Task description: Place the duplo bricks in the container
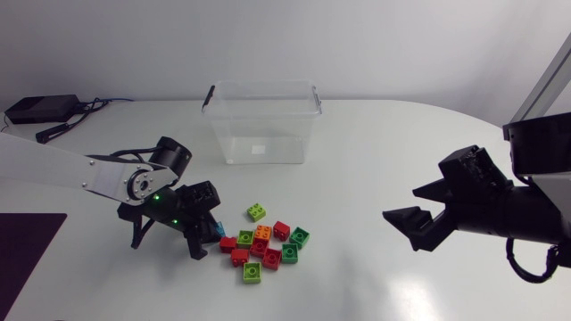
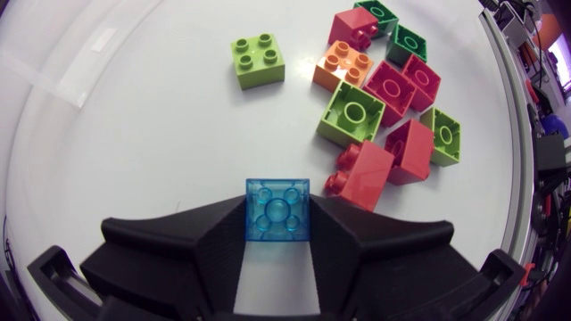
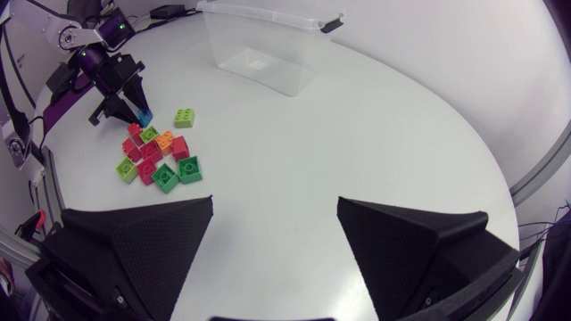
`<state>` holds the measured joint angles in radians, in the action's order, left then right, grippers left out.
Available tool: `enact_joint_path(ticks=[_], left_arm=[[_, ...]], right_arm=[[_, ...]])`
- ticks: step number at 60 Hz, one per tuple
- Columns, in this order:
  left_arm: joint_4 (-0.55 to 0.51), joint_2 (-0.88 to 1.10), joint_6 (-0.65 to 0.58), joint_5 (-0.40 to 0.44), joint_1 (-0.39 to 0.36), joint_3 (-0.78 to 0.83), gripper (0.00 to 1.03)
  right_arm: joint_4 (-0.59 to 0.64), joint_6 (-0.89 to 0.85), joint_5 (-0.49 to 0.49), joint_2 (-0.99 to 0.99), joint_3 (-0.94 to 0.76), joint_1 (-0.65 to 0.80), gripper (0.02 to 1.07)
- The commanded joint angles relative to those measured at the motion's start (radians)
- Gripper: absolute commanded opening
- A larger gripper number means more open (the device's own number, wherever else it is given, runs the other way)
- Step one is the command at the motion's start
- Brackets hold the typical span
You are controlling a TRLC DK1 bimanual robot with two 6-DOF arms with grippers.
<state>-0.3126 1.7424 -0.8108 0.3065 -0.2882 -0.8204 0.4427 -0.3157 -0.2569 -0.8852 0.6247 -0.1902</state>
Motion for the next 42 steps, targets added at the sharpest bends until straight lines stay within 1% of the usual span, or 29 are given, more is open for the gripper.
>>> enact_joint_path(ticks=[1,9,13,15,19,22,28,35,42], left_arm=[[0.004,0.008,0.013,-0.012,0.0,0.015,0.22],[-0.013,-0.078,0.024,-0.01,0.017,-0.005,0.22],[-0.065,-0.133,0.035,0.002,0.024,-0.046,0.22],[-0.109,-0.158,0.039,0.005,0.029,-0.088,0.22],[-0.166,-0.17,0.048,0.014,0.04,-0.169,0.22],[-0.206,-0.167,0.055,0.028,0.049,-0.24,0.22],[-0.233,-0.139,0.085,0.032,0.049,-0.358,0.22],[-0.241,-0.081,0.125,0.034,0.05,-0.479,0.23],[-0.241,-0.024,0.174,0.06,0.055,-0.591,0.23]], right_arm=[[0.002,-0.026,-0.005,0.006,-0.026,0.001,1.03],[0.001,-0.028,-0.005,0.006,-0.028,0.003,1.03],[-0.001,-0.033,-0.005,0.005,-0.028,0.005,1.03],[-0.004,-0.033,-0.005,0.005,-0.028,0.005,1.03],[-0.012,-0.031,-0.005,-0.003,-0.023,0.005,1.03],[-0.012,-0.029,-0.005,-0.018,-0.016,-0.002,1.03],[0.004,-0.025,-0.004,-0.097,0.015,-0.011,1.03],[0.079,-0.033,-0.005,-0.256,0.078,-0.028,1.03],[0.053,-0.056,-0.005,-0.276,0.082,-0.064,1.03]])
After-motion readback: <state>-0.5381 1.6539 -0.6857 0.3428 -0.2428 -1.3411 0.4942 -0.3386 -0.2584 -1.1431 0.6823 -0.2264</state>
